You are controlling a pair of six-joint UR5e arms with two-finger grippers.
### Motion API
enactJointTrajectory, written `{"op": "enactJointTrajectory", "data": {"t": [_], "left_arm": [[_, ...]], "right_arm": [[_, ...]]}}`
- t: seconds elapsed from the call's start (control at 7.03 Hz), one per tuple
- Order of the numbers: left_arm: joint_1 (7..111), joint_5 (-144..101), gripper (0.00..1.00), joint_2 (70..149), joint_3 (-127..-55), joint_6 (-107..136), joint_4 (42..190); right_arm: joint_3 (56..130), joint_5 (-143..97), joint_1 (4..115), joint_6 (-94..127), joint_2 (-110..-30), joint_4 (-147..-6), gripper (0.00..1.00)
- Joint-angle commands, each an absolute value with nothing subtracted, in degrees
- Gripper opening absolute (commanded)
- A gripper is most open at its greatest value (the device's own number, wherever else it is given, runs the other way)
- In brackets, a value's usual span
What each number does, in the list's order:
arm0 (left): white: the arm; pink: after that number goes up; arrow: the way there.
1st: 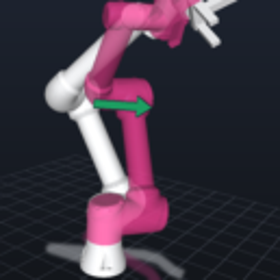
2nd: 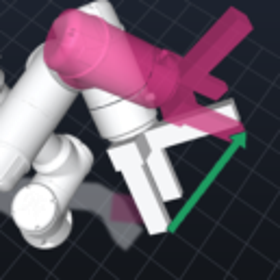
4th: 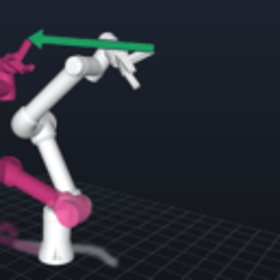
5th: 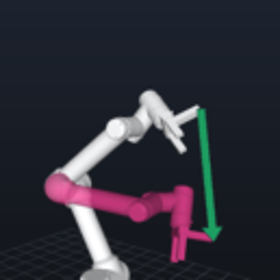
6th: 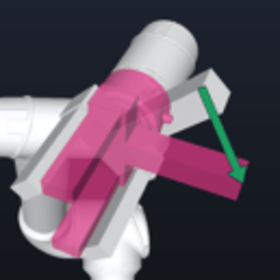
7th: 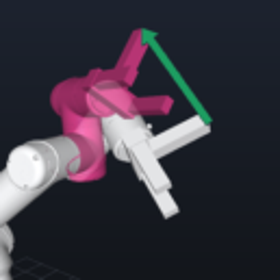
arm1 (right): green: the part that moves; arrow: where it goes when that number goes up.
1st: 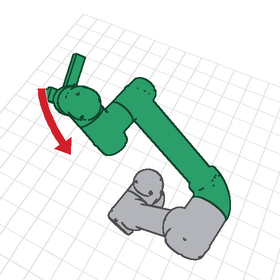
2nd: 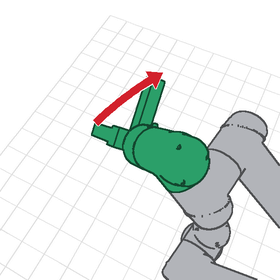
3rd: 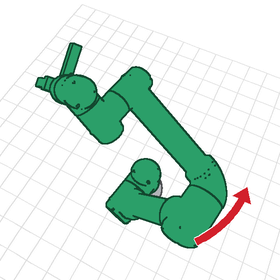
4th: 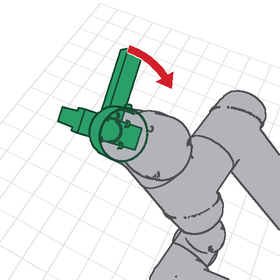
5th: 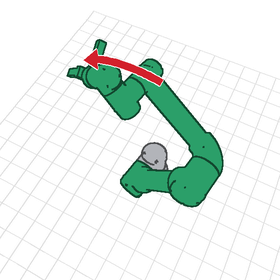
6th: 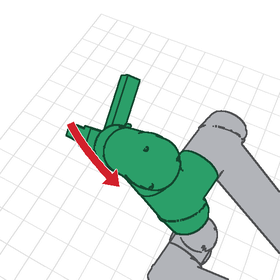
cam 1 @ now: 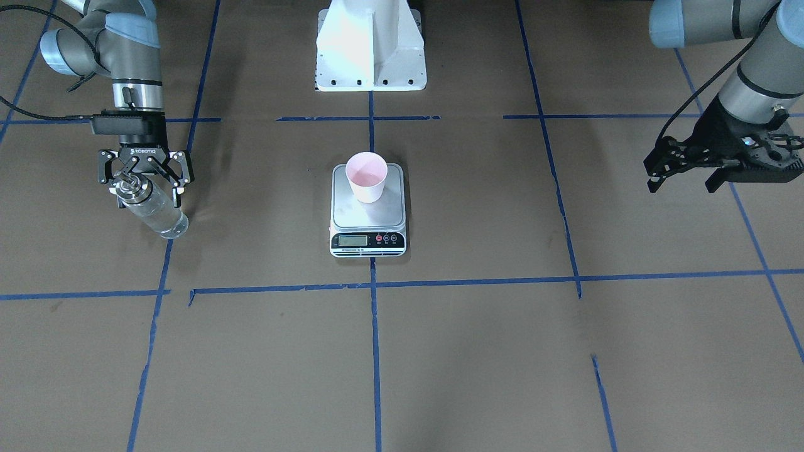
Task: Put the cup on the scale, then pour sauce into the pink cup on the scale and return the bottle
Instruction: 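Grasp the glass sauce bottle with the right gripper and lift it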
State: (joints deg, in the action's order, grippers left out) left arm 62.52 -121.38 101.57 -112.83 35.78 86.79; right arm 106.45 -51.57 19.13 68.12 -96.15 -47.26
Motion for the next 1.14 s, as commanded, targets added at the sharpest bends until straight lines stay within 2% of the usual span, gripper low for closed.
{"op": "enactJointTrajectory", "data": {"t": [0.0,0.57,0.71,0.85,1.0], "left_arm": [[62.6,-121.5,1.0,101.7,-112.9,35.9,86.7],[62.7,-121.7,1.0,102.0,-113.0,36.0,86.7],[62.7,-121.7,1.0,102.1,-113.0,36.0,86.7],[62.7,-121.7,1.0,102.1,-113.0,36.0,86.7],[62.7,-121.7,1.0,102.1,-113.0,36.0,86.7]], "right_arm": [[105.4,-51.5,19.4,67.9,-94.6,-47.3,1.0],[105.3,-51.8,20.7,66.4,-94.4,-47.4,0.99],[105.3,-51.8,20.9,66.7,-94.2,-47.4,0.74],[105.4,-51.9,21.2,66.4,-94.2,-47.4,0.19],[105.5,-52.2,22.0,65.1,-94.1,-47.2,0.0]]}}
